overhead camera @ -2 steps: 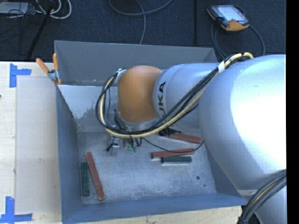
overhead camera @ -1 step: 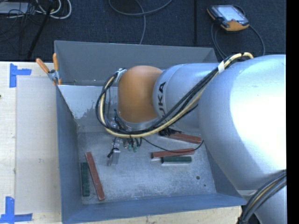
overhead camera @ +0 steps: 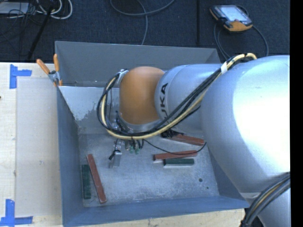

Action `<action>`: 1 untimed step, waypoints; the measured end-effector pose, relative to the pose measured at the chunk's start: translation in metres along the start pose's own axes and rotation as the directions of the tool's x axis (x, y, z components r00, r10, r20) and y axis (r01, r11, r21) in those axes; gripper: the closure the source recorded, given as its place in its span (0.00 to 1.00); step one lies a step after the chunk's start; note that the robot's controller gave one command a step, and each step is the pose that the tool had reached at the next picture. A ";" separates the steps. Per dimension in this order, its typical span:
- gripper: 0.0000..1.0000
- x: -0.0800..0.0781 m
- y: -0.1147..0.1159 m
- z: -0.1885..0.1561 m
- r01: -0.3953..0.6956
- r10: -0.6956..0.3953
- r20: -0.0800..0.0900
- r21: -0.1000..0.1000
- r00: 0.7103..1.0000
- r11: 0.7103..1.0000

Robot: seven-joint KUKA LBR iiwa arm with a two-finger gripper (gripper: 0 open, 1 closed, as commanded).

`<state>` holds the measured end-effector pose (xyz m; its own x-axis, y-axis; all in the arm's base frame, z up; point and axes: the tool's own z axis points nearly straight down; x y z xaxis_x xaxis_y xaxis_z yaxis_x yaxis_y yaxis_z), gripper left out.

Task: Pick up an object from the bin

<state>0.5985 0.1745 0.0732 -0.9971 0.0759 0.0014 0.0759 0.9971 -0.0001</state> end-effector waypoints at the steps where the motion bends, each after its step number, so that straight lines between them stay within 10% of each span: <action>1: 0.00 0.007 -0.022 -0.046 0.071 -0.071 -0.005 0.001 0.997 0.997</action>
Offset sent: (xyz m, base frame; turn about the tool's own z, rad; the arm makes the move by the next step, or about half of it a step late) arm -0.0040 -0.0439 0.0781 -0.2070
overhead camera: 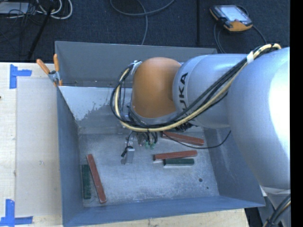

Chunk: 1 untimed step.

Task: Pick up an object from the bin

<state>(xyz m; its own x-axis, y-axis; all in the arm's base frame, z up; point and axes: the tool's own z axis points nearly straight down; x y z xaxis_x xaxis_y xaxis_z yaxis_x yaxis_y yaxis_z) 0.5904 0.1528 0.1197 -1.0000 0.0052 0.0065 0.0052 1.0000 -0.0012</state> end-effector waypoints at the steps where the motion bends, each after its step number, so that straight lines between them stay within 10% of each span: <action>1: 0.00 -0.005 -0.017 -0.030 0.126 -0.126 0.012 -0.001 0.992 0.992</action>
Offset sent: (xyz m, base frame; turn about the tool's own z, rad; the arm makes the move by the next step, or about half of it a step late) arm -0.0019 -0.0767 -0.0091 0.0979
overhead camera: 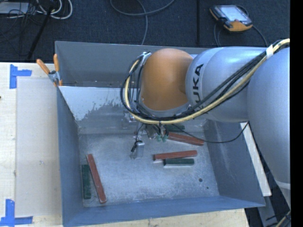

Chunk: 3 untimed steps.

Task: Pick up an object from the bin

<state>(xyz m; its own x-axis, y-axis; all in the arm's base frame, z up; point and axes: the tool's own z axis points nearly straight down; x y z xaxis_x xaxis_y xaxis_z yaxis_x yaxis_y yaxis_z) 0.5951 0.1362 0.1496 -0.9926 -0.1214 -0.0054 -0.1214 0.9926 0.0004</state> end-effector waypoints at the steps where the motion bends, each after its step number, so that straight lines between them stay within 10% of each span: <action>1: 0.00 0.009 -0.037 0.024 -0.153 0.153 -0.005 0.001 0.988 0.988; 3: 0.00 0.040 -0.077 0.028 -0.135 0.135 -0.008 0.001 0.991 0.991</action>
Offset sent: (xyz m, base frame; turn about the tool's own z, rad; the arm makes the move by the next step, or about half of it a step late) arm -0.0076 -0.0378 -0.0374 0.0644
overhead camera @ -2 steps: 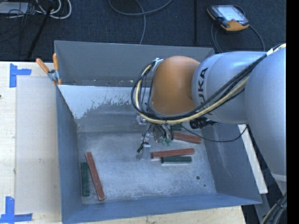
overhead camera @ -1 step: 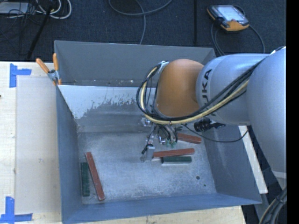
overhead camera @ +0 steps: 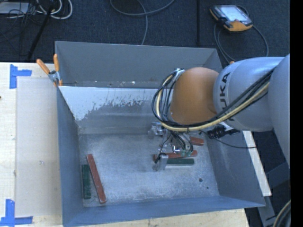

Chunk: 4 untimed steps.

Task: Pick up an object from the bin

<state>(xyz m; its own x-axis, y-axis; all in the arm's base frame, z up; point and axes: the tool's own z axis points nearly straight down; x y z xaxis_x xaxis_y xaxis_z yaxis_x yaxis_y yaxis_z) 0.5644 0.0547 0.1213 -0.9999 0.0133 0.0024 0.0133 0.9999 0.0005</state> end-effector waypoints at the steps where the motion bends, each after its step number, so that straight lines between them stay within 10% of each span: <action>1: 0.00 -0.001 -0.027 -0.007 -0.129 0.129 0.002 0.000 0.992 0.992; 3: 0.00 -0.030 -0.063 0.034 0.082 -0.082 0.002 0.001 0.997 0.997; 4: 1.00 0.004 -0.096 0.052 0.083 -0.083 0.002 0.000 0.997 0.997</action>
Offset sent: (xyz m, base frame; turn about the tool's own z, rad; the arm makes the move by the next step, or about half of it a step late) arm 0.0050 -0.0712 -0.0320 -0.0259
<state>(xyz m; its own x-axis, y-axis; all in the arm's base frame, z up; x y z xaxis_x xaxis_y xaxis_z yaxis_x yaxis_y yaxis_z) 0.5594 -0.0417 0.0693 -0.9976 -0.0697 0.0008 -0.0697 0.9976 0.0007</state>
